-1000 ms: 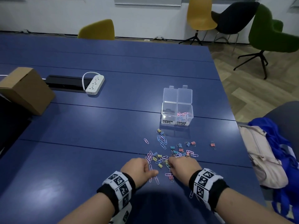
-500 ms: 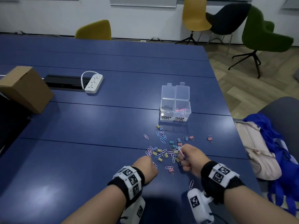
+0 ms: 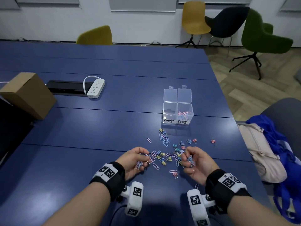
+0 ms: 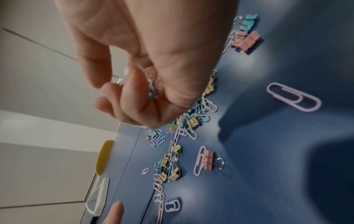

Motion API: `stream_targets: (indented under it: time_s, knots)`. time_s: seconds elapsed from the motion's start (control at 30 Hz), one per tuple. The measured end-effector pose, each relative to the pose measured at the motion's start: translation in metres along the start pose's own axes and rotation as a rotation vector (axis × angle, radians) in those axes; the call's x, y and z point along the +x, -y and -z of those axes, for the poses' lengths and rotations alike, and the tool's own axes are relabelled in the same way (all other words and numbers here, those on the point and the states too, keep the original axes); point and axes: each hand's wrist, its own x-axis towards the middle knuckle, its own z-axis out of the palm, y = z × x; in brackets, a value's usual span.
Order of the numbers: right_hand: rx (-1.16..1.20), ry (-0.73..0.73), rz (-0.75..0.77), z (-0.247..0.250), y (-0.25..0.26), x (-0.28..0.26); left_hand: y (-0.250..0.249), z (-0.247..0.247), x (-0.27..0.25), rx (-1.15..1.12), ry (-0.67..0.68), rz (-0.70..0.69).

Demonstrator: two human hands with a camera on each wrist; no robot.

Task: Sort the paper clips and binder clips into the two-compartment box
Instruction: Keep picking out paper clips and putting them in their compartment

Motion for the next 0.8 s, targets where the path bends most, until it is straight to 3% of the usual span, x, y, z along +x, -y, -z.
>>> stream_targets:
  time_s: [0.17,0.27,0.3,0.37,0.43,0.5,0.57,0.8]
  knots:
    - [-0.197,-0.119,-0.004,-0.008,-0.001,0.018,-0.009,0.01,0.013,-0.086,-0.015,0.121]
    - [-0.717,-0.248,0.057,-0.02,0.001,0.031,-0.014,0.011,0.025,0.031,-0.062,0.121]
    - [-0.982,-0.287,0.102,-0.024,0.003,0.035,-0.015,0.009,0.03,0.161,-0.097,0.057]
    - [-1.449,-0.307,0.173,-0.032,0.008,0.041,-0.019,0.008,0.038,0.628,-0.144,-0.149]
    - [-1.731,-0.279,0.205,-0.037,0.01,0.046,-0.026,0.007,0.04,1.133,-0.096,-0.302]
    - [-1.866,-0.238,0.189,-0.041,0.011,0.048,-0.032,0.006,0.041,1.423,0.014,-0.286]
    - [-1.967,-0.198,0.156,-0.043,0.01,0.051,-0.033,0.003,0.045,1.555,0.085,-0.264]
    - [-2.109,-0.102,0.112,-0.046,0.008,0.065,-0.034,-0.002,0.06,1.534,0.108,-0.331]
